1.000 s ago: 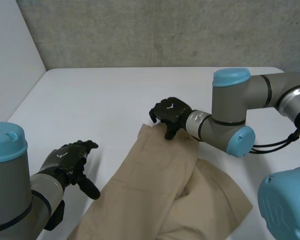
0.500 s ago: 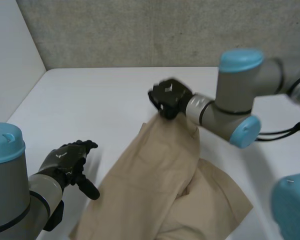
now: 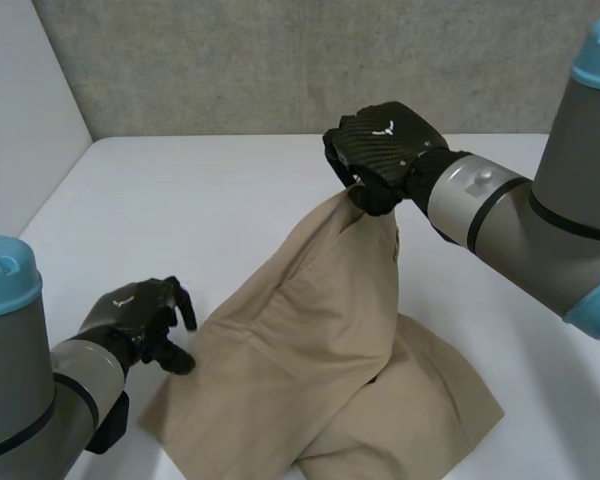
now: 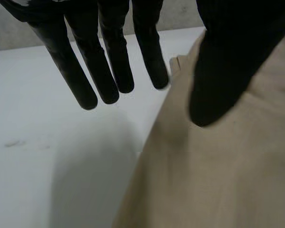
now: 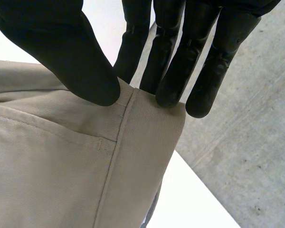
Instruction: Fold the shorts.
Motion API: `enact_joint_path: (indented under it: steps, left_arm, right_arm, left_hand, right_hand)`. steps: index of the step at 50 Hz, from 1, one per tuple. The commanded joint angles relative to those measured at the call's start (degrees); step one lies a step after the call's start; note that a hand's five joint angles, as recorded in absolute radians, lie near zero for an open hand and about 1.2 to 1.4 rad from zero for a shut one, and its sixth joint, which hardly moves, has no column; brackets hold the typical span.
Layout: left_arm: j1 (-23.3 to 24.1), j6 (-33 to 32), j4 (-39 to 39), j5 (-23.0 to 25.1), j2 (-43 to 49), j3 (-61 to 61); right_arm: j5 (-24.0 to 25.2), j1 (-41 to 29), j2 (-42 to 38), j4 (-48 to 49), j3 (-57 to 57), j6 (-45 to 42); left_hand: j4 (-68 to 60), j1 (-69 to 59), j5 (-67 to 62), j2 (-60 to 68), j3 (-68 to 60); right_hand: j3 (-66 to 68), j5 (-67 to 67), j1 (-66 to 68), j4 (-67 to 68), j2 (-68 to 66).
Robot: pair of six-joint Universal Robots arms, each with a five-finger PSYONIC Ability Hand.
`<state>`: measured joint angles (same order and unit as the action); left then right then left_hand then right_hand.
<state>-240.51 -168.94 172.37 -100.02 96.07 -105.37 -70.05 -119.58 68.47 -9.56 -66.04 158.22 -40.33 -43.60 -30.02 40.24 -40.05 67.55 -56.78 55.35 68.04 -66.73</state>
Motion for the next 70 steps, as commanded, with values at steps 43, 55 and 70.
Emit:
enact_joint_path:
  steps: [43,55,70]
  left_arm:
    - [4.7,-0.9,0.5,1.9,-6.4,-0.7]
    - [9.7,-0.8,-0.8,1.7,-8.0,-1.1]
    - [12.3,-3.3,-4.7,1.9,-16.4,2.8]
  right_arm:
    - [0.4,2.5,-4.9,-7.1,6.0,-10.4]
    - [6.9,2.4,-20.9,-12.5,21.2,-11.7]
    - [16.5,1.3,-32.4,-13.7,30.4,-13.7]
  left_hand:
    - [-39.7,-36.4,-40.0,39.8,-39.9]
    - [-39.7,-36.4,-40.0,39.8,-39.9]
    - [-39.7,-36.4,-40.0,39.8,-39.9]
  right_hand:
    - [-35.8,35.0,-23.6,-36.3,34.9]
    - [-36.1,35.3,-23.9,-36.6,35.3]
    - [-43.0,42.2,-30.8,-43.5,42.2]
